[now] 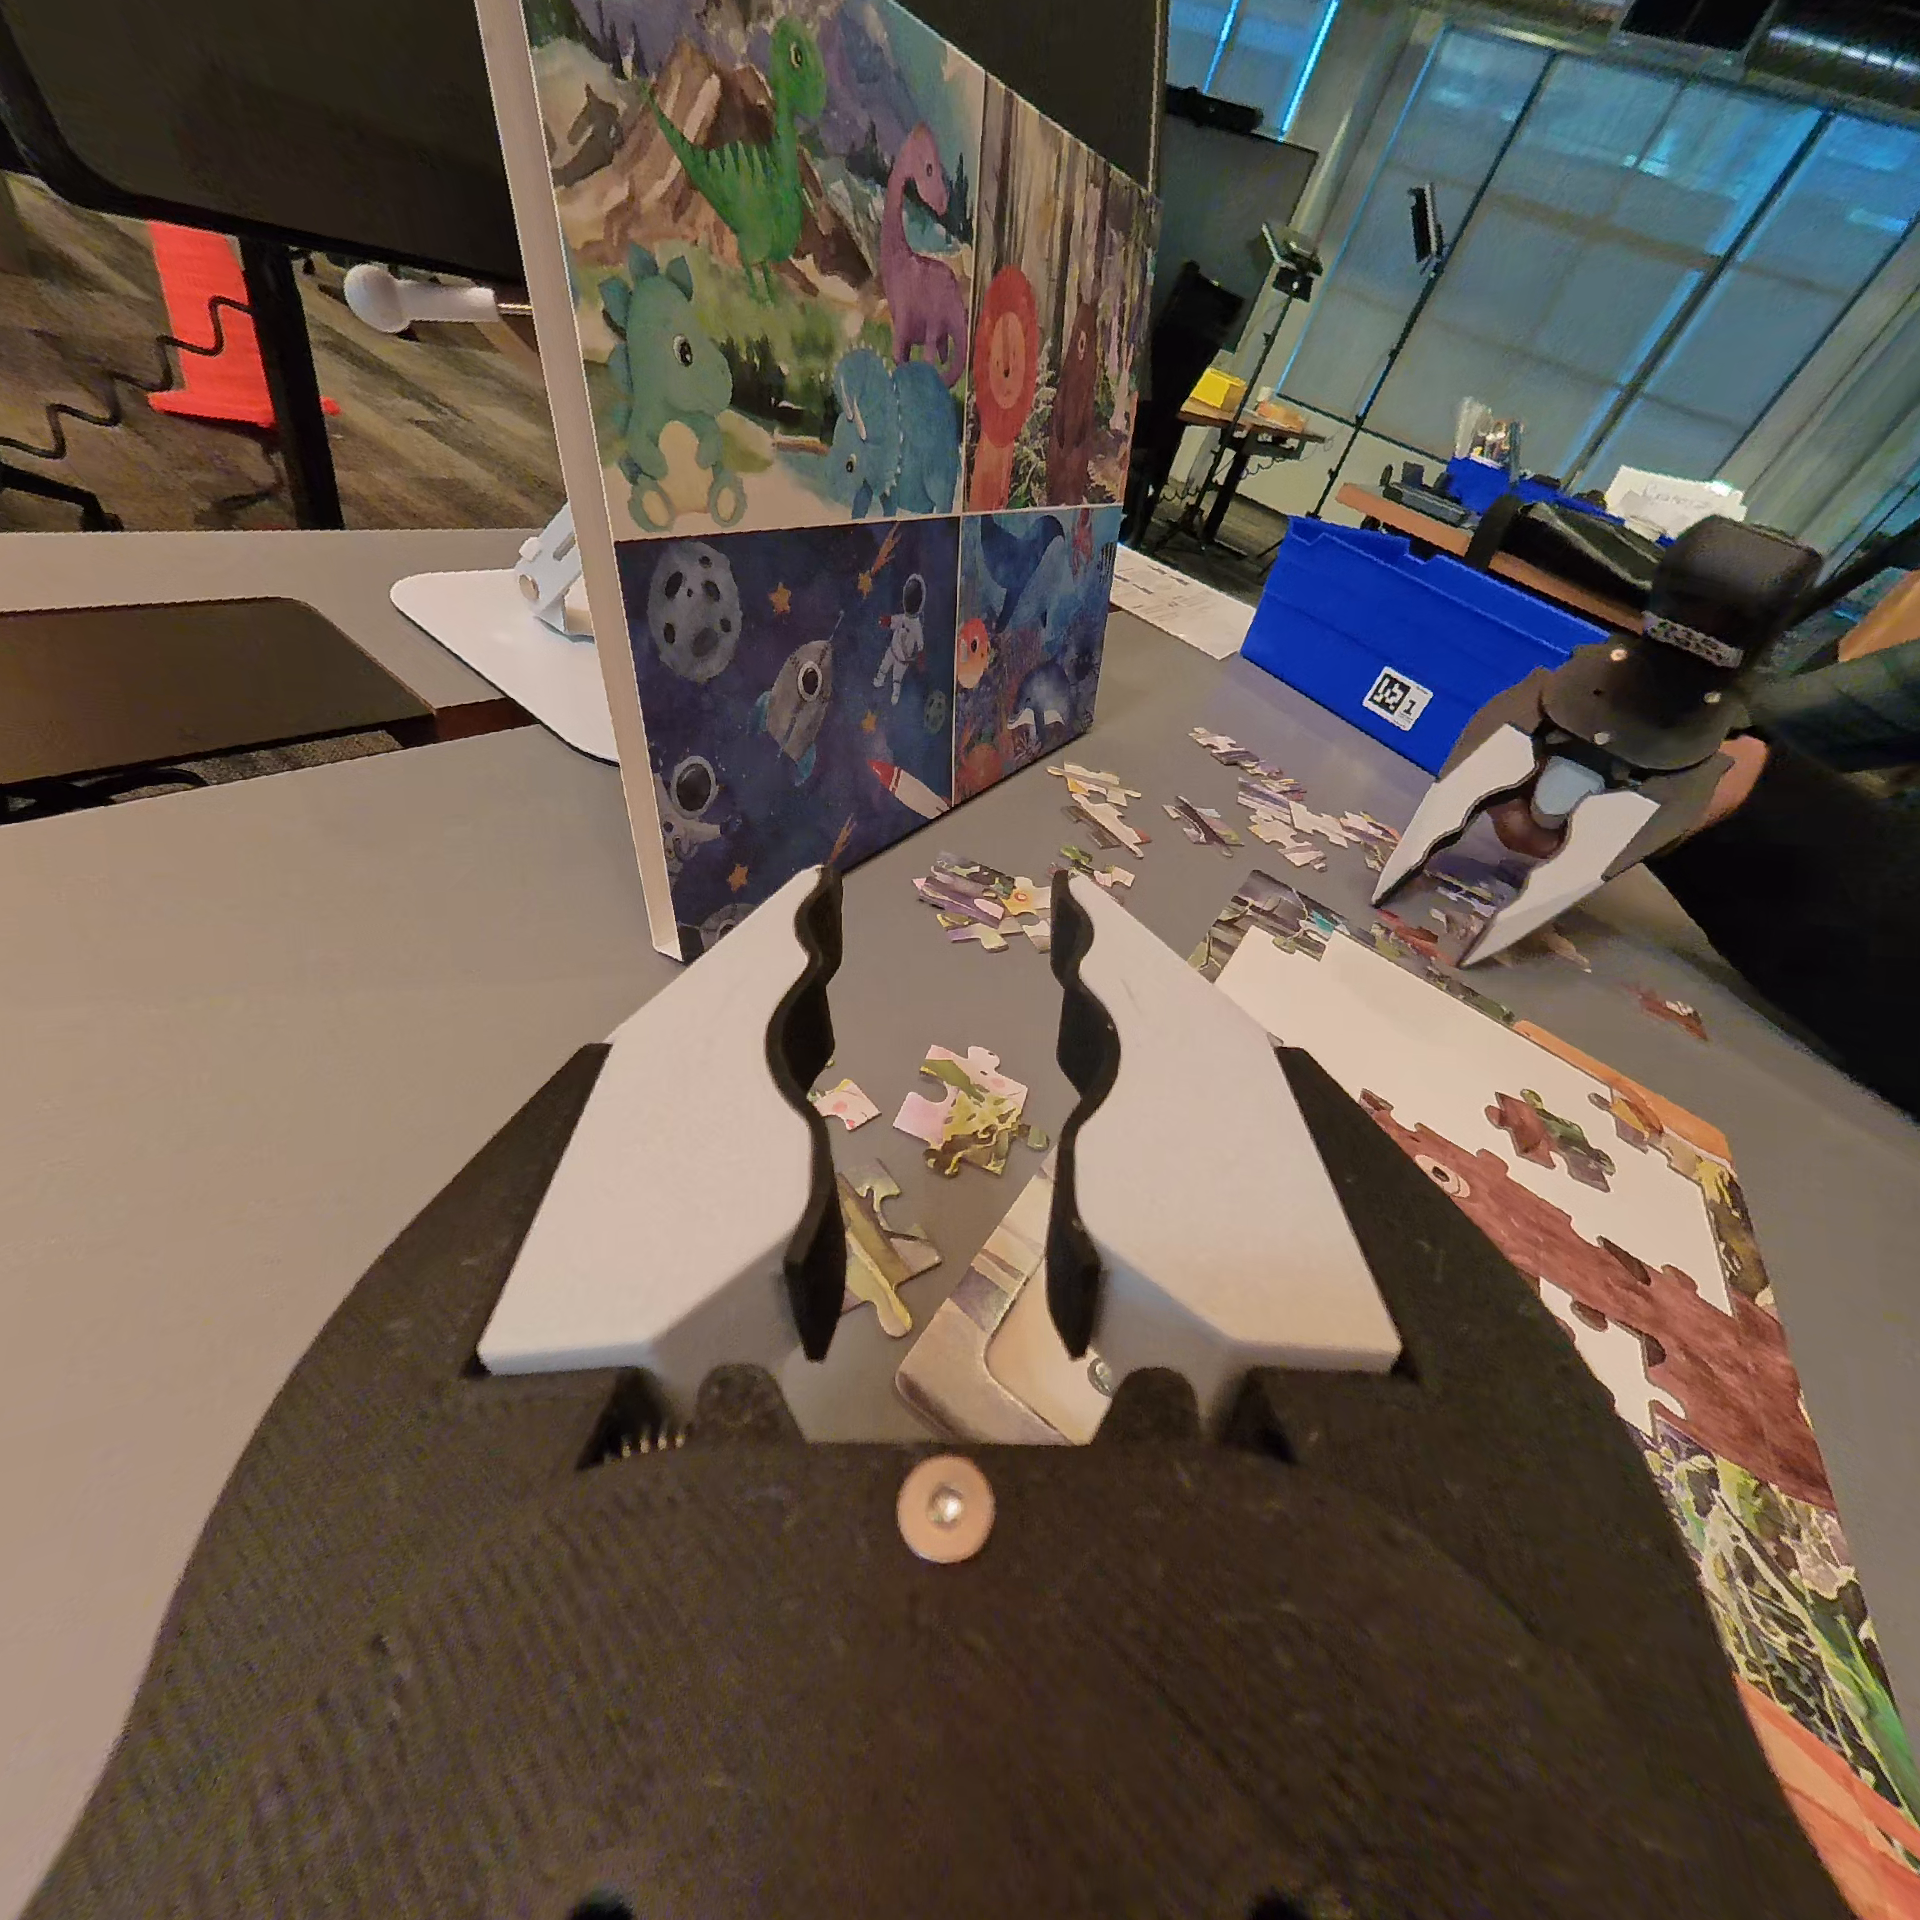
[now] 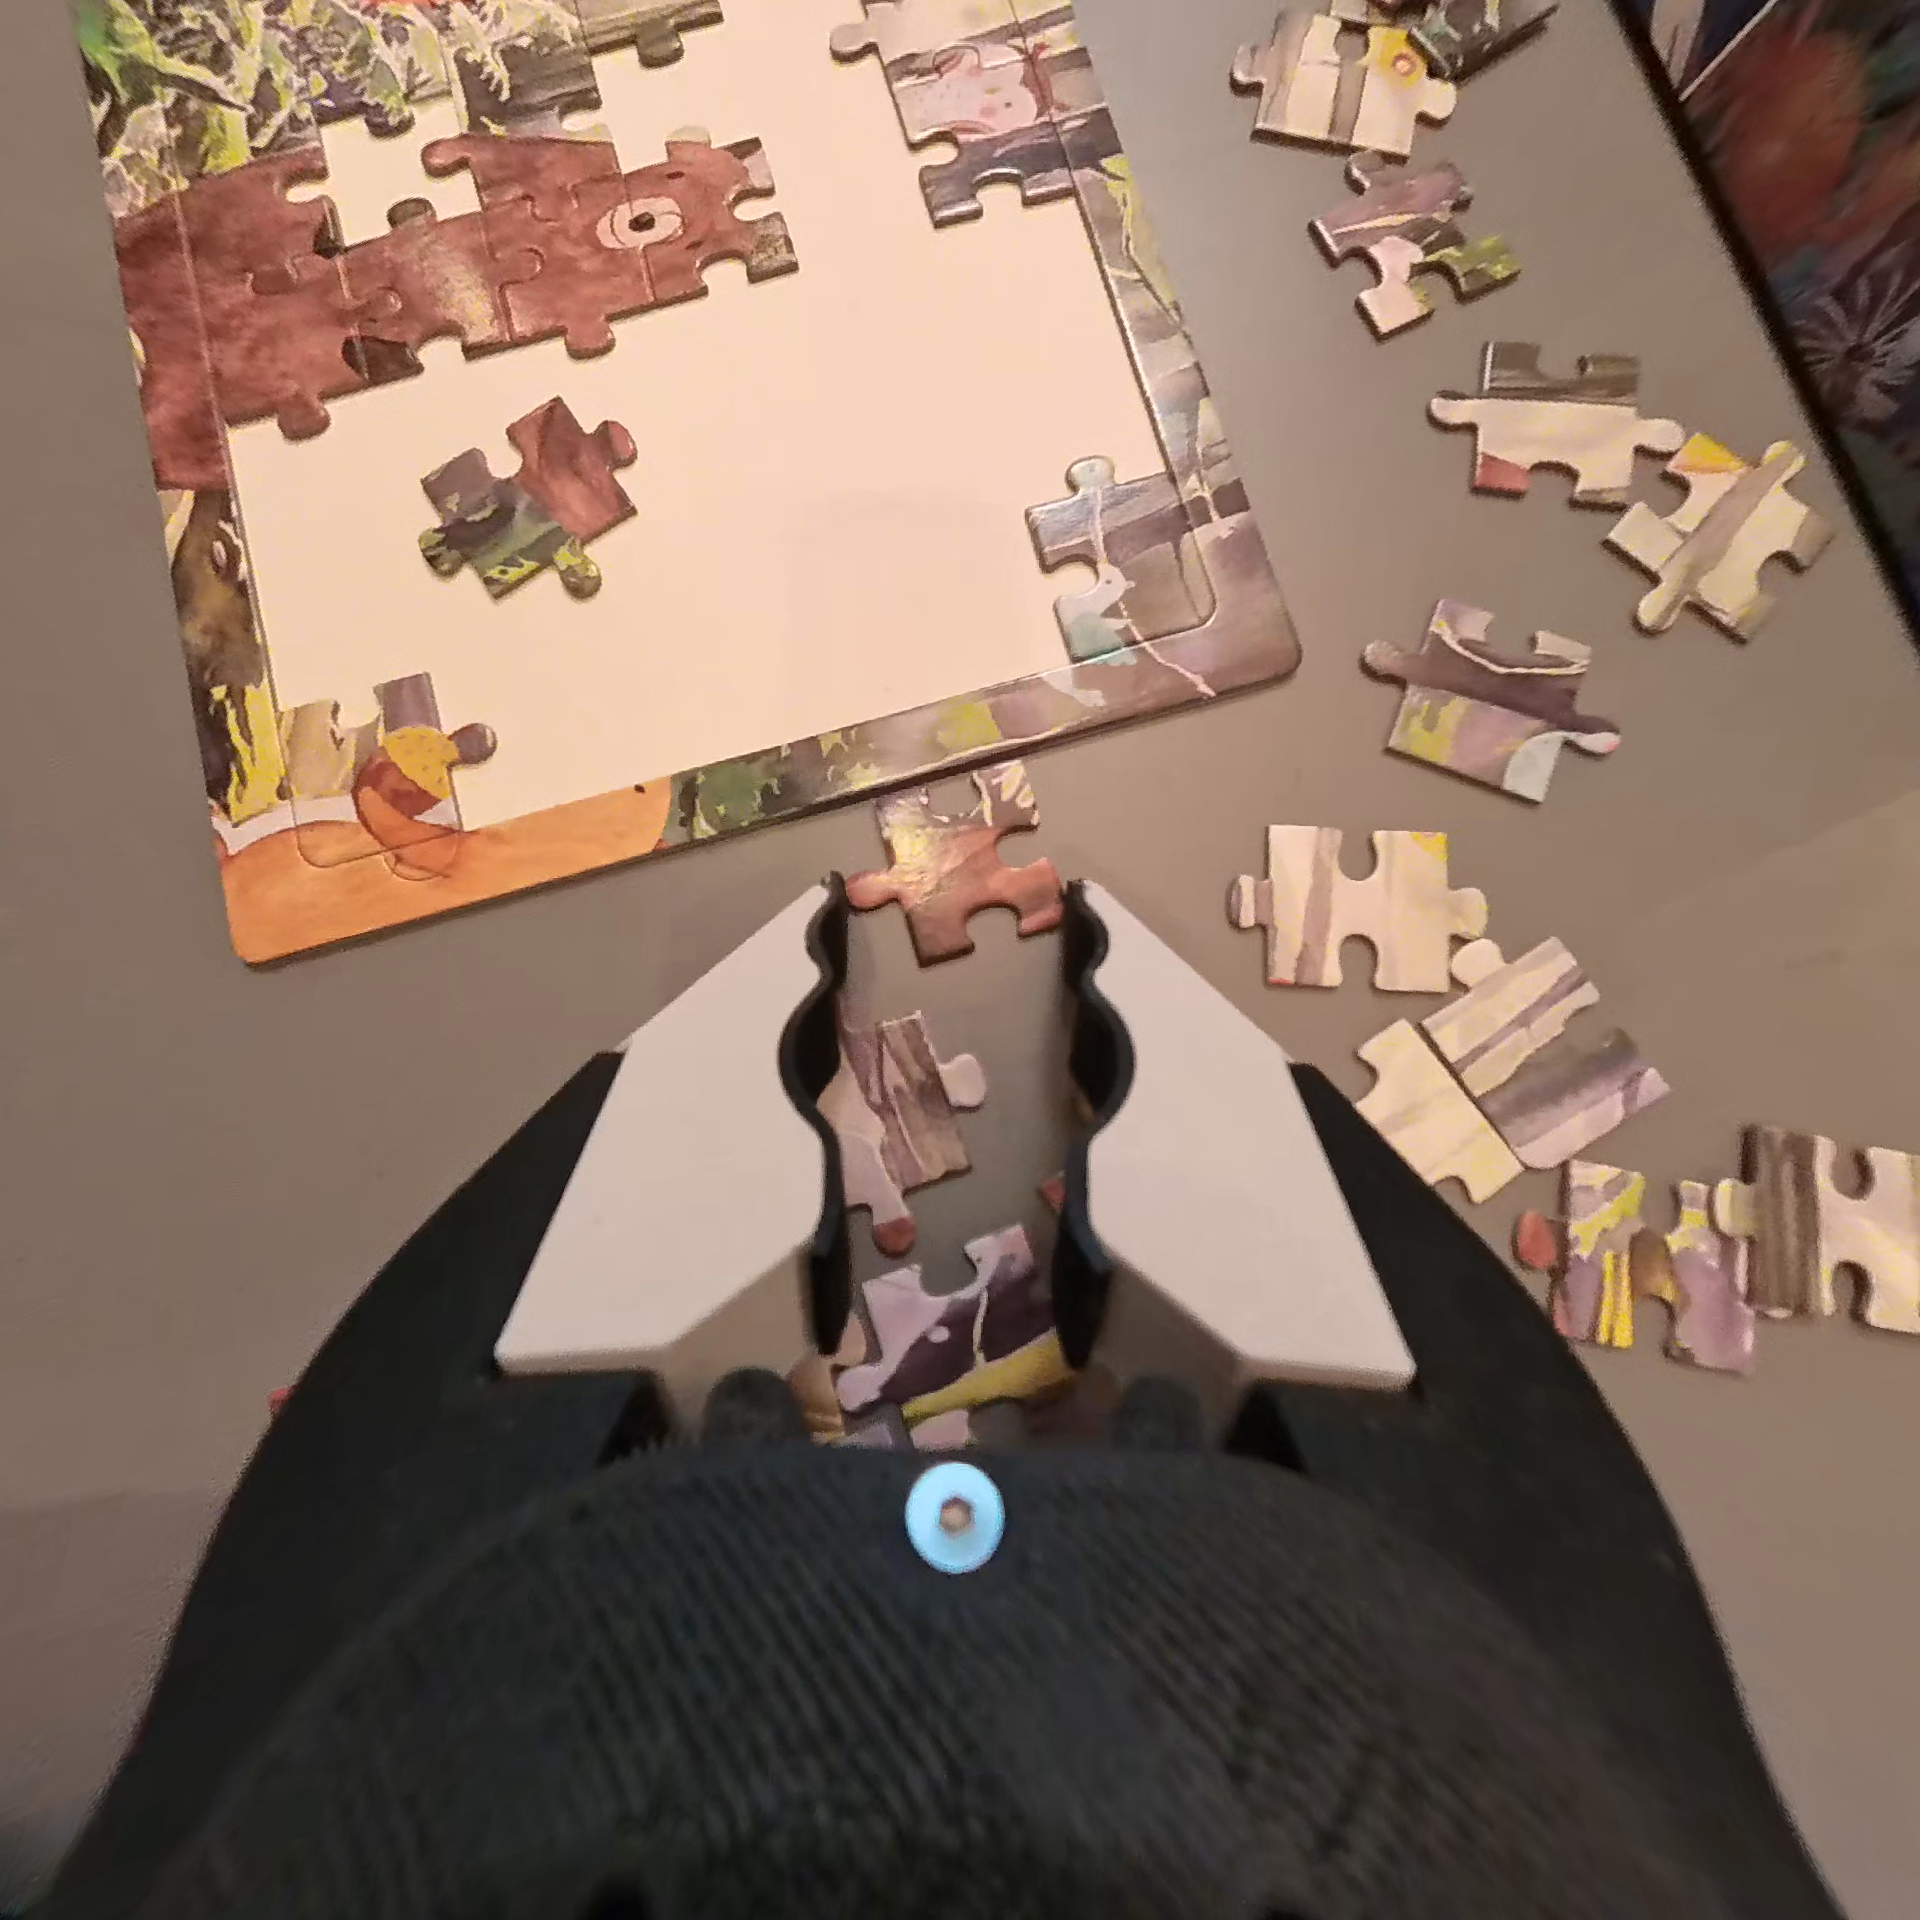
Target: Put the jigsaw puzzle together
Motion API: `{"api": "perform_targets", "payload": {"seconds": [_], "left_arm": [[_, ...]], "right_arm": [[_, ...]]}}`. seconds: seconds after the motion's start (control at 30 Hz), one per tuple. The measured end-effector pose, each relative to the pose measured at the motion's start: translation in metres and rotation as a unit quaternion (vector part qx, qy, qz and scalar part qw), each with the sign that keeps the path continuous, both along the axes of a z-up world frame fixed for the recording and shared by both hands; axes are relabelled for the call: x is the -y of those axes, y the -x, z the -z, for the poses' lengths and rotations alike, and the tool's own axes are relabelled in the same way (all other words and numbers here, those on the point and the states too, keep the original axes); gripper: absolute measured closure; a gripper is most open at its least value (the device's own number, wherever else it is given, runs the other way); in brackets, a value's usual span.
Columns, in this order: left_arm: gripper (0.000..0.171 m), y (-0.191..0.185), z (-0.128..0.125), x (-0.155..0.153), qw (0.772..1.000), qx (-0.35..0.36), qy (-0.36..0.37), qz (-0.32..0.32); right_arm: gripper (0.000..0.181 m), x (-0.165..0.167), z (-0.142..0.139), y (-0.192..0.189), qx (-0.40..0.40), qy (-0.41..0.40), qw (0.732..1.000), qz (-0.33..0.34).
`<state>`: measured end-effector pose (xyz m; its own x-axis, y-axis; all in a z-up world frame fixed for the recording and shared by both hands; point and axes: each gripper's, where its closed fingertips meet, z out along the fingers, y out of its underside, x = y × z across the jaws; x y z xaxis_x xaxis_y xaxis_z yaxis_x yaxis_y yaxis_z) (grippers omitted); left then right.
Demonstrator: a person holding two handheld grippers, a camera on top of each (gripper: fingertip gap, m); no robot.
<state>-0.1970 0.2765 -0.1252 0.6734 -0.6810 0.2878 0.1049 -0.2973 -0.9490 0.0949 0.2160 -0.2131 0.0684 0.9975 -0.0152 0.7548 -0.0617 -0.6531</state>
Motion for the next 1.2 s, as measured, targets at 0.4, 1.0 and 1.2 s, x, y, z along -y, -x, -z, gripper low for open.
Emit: {"api": "perform_targets", "payload": {"seconds": [0.4,1.0,1.2], "left_arm": [[0.133,-0.001,0.0,0.0,1.0,0.001,0.002,0.004],[0.133,-0.002,-0.001,0.002,1.0,0.002,-0.003,0.007],[0.133,-0.007,0.0,0.004,1.0,-0.006,-0.005,0.014]], "right_arm": [[0.142,0.008,-0.001,-0.002,-0.004,0.001,1.0,0.012],[0.146,0.011,-0.037,0.019,-0.029,-0.052,0.991,0.12],[0.134,-0.022,-0.03,0.016,-0.06,-0.048,0.99,0.121]]}}
